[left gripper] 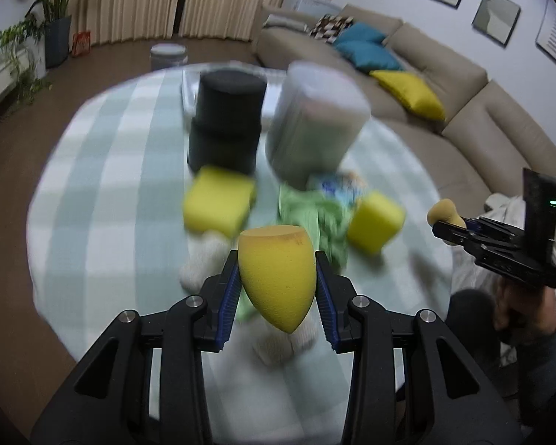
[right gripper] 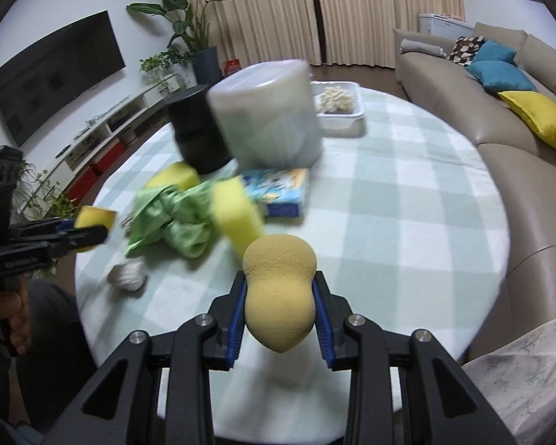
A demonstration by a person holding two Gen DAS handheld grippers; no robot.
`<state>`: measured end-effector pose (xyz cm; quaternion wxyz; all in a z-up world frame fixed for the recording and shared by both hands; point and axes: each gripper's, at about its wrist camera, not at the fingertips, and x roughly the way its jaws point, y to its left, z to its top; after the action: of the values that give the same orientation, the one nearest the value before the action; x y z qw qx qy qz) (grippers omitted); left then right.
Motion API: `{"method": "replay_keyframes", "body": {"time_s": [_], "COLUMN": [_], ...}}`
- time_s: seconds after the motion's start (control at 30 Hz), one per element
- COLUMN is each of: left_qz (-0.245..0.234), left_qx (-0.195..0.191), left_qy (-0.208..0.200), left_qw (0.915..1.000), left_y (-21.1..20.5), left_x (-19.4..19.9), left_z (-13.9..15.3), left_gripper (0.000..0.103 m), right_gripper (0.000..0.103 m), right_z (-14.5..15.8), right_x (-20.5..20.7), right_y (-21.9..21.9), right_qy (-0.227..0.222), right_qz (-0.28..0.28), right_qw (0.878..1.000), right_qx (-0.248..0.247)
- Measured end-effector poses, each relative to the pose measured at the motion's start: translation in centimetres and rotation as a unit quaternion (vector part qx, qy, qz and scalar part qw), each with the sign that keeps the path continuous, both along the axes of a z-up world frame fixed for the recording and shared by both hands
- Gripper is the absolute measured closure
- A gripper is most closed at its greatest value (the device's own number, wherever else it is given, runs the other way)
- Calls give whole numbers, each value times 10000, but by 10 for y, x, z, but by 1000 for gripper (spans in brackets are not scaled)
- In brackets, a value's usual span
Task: Organize soft objects
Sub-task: 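Carry both sponges to the white tray and release them inside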
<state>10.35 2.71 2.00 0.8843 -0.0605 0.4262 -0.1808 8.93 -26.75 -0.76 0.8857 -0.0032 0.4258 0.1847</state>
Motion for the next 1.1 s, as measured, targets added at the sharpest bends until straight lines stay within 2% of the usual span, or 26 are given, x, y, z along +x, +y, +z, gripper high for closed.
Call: {"method": "replay_keyframes", "body": {"time_s": [0.07,0.2,0.33,0.5,0.63,0.73,0.9,1.1], "left_qz": [25,153,203,74,-211,-400,-841,-1308], "left_qx": [18,260,353,853,1149,1330,1901,2219], "left_qy": [-231,-616,-559,-616,-602,-429,-271,114], "left_qw": [9997,9976,9976,9944,9913,9894,9778,9662], "left_y": [5,19,28,20,4,-6,-33,-55], "left_x": [13,65,125,194,239,273,312,341], "left_z": [19,57,65,69,66,54,33,4], "left_gripper": [68,68,67,67,67,67,67,67], "right_gripper": [68,68,68,68,68,68,68,68], "right_z": [10,29,44,49,61,62,57,40], "right_x": [18,59,122,192,241,277,328,371], "right_y": [-15,-45,-73,-79,-51,-23,22,69], "right_qy": [-63,-193,-145,-65,-138,-78,46,445], "right_qz": [-93,-340,-545,-641,-191,153,696,1333], "right_qw": [9999,9991,9983,9971,9981,9979,9941,9825], "right_qx": [-71,-185,-167,-392,-565,-630,-832,-1223]}}
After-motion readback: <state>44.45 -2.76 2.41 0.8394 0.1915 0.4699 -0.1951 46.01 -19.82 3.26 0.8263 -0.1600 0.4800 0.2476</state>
